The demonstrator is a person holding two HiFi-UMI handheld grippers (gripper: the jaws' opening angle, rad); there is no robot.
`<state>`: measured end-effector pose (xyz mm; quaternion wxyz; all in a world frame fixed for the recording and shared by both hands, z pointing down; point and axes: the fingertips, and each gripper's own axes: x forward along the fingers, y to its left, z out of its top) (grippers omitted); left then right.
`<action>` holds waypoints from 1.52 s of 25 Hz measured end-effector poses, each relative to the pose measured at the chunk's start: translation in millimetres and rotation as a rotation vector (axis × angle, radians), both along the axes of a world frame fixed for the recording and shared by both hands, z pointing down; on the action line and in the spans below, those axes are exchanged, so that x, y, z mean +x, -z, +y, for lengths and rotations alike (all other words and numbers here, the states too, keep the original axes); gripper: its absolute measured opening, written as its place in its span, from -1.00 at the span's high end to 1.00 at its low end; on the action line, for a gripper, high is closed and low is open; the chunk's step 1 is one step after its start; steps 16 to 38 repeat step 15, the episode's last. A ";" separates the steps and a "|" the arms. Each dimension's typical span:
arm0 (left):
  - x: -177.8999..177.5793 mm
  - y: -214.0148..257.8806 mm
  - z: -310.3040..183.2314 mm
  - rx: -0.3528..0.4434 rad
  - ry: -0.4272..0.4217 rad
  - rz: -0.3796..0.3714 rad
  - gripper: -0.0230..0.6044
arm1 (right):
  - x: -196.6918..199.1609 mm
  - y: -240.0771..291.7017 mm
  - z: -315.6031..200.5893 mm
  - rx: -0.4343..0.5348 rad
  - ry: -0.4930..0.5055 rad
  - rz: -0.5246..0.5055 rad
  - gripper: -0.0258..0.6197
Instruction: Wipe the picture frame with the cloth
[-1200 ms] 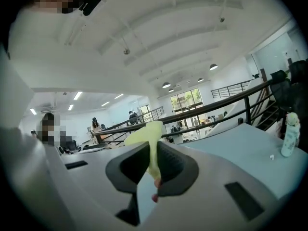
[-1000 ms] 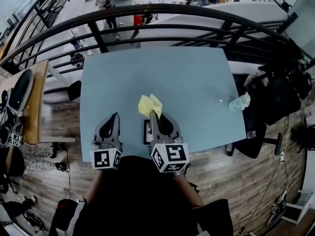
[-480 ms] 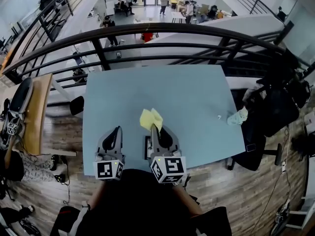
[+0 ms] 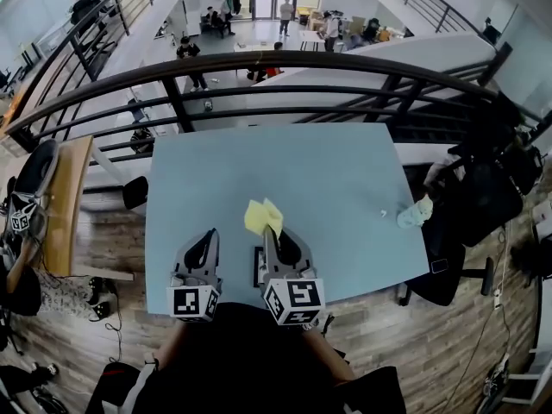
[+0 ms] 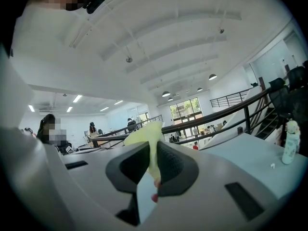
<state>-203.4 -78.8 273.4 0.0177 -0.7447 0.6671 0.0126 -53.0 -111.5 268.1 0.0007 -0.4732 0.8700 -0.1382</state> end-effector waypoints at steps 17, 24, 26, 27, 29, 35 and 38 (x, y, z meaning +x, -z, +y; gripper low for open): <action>0.8 -16.7 0.8 -0.045 0.013 -0.006 0.93 | 4.8 -9.5 -1.7 -0.036 0.024 0.027 0.81; 0.8 -16.7 0.8 -0.045 0.013 -0.006 0.93 | 4.8 -9.5 -1.7 -0.036 0.024 0.027 0.81; 0.8 -16.7 0.8 -0.045 0.013 -0.006 0.93 | 4.8 -9.5 -1.7 -0.036 0.024 0.027 0.81; 0.8 -16.7 0.8 -0.045 0.013 -0.006 0.93 | 4.8 -9.5 -1.7 -0.036 0.024 0.027 0.81; 0.8 -16.7 0.8 -0.045 0.013 -0.006 0.93 | 4.8 -9.5 -1.7 -0.036 0.024 0.027 0.81; 0.8 -16.7 0.8 -0.045 0.013 -0.006 0.93 | 4.8 -9.5 -1.7 -0.036 0.024 0.027 0.81; 0.8 -16.7 0.8 -0.045 0.013 -0.006 0.93 | 4.8 -9.5 -1.7 -0.036 0.024 0.027 0.81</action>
